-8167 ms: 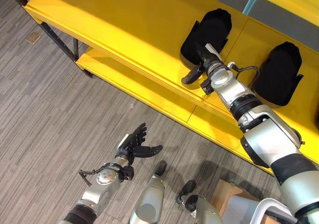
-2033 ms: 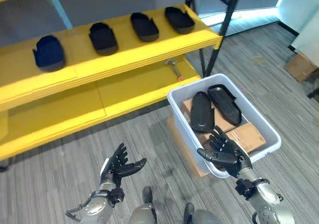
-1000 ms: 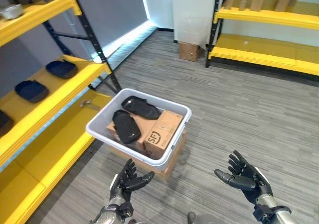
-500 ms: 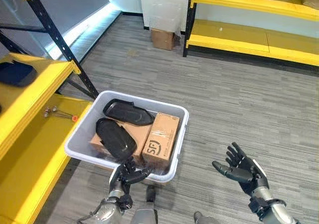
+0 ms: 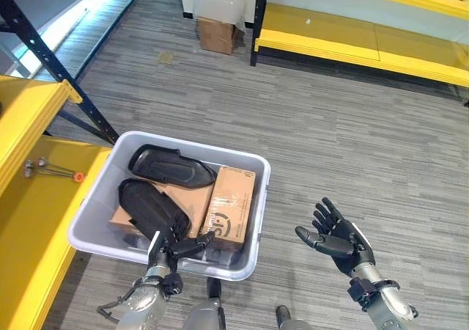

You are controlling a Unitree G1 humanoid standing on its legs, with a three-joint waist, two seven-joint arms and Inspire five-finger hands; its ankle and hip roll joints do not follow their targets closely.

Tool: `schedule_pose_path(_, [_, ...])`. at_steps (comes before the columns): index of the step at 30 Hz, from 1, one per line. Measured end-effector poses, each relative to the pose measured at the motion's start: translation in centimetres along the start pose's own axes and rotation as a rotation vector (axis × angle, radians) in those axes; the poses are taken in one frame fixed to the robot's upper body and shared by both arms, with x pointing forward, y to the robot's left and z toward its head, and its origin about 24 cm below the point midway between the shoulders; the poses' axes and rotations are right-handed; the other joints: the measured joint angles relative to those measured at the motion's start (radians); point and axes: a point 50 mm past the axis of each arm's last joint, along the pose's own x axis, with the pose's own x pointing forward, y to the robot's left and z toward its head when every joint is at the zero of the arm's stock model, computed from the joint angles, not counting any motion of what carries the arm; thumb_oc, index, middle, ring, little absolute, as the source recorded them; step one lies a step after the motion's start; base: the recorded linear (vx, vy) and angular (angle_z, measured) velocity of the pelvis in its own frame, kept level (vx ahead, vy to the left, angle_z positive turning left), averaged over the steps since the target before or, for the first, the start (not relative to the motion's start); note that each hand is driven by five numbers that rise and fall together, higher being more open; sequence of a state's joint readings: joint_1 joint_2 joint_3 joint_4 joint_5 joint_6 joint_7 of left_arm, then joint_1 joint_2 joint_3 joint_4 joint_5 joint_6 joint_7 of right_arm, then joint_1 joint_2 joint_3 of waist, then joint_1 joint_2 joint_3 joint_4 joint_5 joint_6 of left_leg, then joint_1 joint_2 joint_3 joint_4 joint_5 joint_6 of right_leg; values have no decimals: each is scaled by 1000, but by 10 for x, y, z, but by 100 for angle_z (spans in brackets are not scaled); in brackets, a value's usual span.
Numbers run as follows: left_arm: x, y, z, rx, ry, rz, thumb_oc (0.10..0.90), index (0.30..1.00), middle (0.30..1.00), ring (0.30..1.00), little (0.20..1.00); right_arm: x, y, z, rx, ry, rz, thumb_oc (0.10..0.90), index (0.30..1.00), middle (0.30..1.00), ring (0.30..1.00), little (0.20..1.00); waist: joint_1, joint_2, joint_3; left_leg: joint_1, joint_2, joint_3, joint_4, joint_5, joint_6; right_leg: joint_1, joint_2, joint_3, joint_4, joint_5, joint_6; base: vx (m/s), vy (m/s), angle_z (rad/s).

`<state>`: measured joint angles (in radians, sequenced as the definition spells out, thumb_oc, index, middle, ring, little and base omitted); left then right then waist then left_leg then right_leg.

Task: Move parts from the plastic box to the shelf.

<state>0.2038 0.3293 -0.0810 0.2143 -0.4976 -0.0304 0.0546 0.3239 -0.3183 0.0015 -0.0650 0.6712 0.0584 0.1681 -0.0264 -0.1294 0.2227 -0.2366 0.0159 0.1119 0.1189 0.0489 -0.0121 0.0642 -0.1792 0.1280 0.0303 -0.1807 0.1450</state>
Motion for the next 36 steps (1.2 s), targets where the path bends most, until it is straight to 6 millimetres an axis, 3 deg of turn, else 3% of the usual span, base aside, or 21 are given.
schedule_pose_path(3, [-3, 0, -5, 2, 21, -3, 900, 1000, 1000, 1000, 1000, -3, -4, 1, -12, 8, -15, 900, 1000, 1000, 1000, 1000, 1, -3, -3, -25, 12, -6, 42, -24, 0, -23, 13, 3, 32, -21, -14, 79, 76, -2])
schedule_pose_path(7, [-2, -1, -4, 4, 18, -8, 900, 1000, 1000, 1000, 1000, 2, -2, 4, -14, -6, -2, 900, 1000, 1000, 1000, 1000, 4, -5, -9, -36, -6, 8, 67, -49, 14, -37, -3, 15, 73, -19, -3, 47, 88, -5])
schedule_pose_path(9, [0, -2, -2, 11, 13, -12, 900, 1000, 1000, 1000, 1000, 7, 3, 6, -10, -12, 15, 900, 1000, 1000, 1000, 1000, -1, 9, -11, -29, 6, 11, 59, -37, 22, -127, 24, 37, 245, -20, 3, 13, 126, -17])
schedule_pose_path(11, [1, -1, -1, 22, 13, -15, 900, 1000, 1000, 1000, 1000, 11, 8, 6, -9, -16, 37, 900, 1000, 1000, 1000, 1000, -4, 17, -10, 10, 19, 17, 34, -35, 27, -236, 58, 57, 486, 27, 70, 96, 170, -12])
schedule_pose_path(12, [1, -1, 0, 28, 11, -19, 900, 1000, 1000, 1000, 1000, 13, 11, 7, -9, -22, 49, 900, 1000, 1000, 1000, 1000, -12, 22, -7, 24, 19, 16, 33, -43, 41, -277, 68, 56, 585, 71, 83, 163, 125, 3])
schedule_pose_path(14, [2, -4, 0, 35, 12, -36, 900, 1000, 1000, 1000, 1000, 13, 13, 6, -9, -21, 58, 900, 1000, 1000, 1000, 1000, -24, 44, 4, 70, 24, 2, 14, -63, 71, -330, 55, 32, 711, 131, 70, 126, 39, 6])
schedule_pose_path(16, [0, -6, 0, 30, 8, -40, 900, 1000, 1000, 1000, 1000, 9, 11, 3, -8, -9, 51, 900, 1000, 1000, 1000, 1000, -25, 60, -2, 101, 15, 5, -3, -65, 81, -310, 5, -65, 616, 76, 10, 175, -33, 6])
schedule_pose_path(17, [1, -6, 6, 32, -12, -42, 900, 1000, 1000, 1000, 1000, 9, 11, 2, -9, -7, 49, 900, 1000, 1000, 1000, 1000, -24, 74, 2, 102, 10, -11, -15, -66, 85, -301, -7, -100, 452, 72, 1, 190, -87, 16])
schedule_pose_path(19, [2, -6, 7, 32, -15, -41, 900, 1000, 1000, 1000, 1000, 10, 12, 3, -9, -10, 50, 900, 1000, 1000, 1000, 1000, -26, 82, 6, 104, 7, -21, -25, -56, 83, -282, -13, -96, 284, 79, 6, 123, -108, 19])
schedule_pose_path(20, [4, -4, 8, 40, -17, -38, 900, 1000, 1000, 1000, 1000, 10, 12, 2, -10, -7, 48, 900, 1000, 1000, 1000, 1000, -26, 75, 6, 113, -6, -19, -40, -38, 71, -269, -47, -114, 141, 113, 6, 61, -74, 25])
schedule_pose_path(23, [4, -4, 7, 44, -9, -37, 900, 1000, 1000, 1000, 1000, 10, 13, 2, -8, -5, 52, 900, 1000, 1000, 1000, 1000, -24, 61, 7, 132, -21, -24, -40, -42, 68, -261, -95, -150, 64, 205, 1, 89, -119, 23])
schedule_pose_path(26, [1, 2, 5, 53, -1, -23, 900, 1000, 1000, 1000, 1000, 12, 17, 0, -9, 1, 69, 900, 1000, 1000, 1000, 1000, -14, 29, 7, 149, -22, -35, -42, -51, 32, -215, -105, -198, -13, 254, 18, 79, -73, 12])
schedule_pose_path(27, [0, 4, 4, 61, 4, -21, 900, 1000, 1000, 1000, 1000, 10, 17, -2, -2, 7, 70, 900, 1000, 1000, 1000, 1000, -14, 3, 4, 160, -37, -44, -42, -53, 17, -179, -105, -200, -19, 261, 16, 96, -106, 23])
schedule_pose_path(28, [1, 1, 1, 45, 13, -20, 900, 1000, 1000, 1000, 1000, 10, 14, -2, -8, 11, 60, 900, 1000, 1000, 1000, 1000, -14, 10, 12, 166, -23, -57, -38, -59, 2, -163, -96, -202, -22, 296, 33, 164, -180, 31])
schedule_pose_path(29, [-3, -6, -7, 16, 32, -33, 900, 1000, 1000, 1000, 1000, 11, 11, 1, -38, 17, 59, 900, 1000, 1000, 1000, 1000, -18, 42, 8, 171, 21, -73, -61, -63, -9, -158, -50, -220, -17, 277, 21, 157, -195, 18])
schedule_pose_path(30, [-6, -9, -12, -4, 42, -33, 900, 1000, 1000, 1000, 1000, 10, 9, 2, -51, 22, 57, 900, 1000, 1000, 1000, 1000, -18, 54, 3, 177, 41, -76, -71, -58, -19, -160, -30, -229, -18, 270, 10, 129, -180, 5])
schedule_pose_path(36, [-13, -16, -22, -42, 67, -51, 900, 1000, 1000, 1000, 1000, 8, 0, 8, -75, 13, 33, 900, 1000, 1000, 1000, 1000, -23, 83, -9, 186, 115, -90, -99, -41, -39, -161, 49, -250, -13, 250, -40, 68, -151, -1])
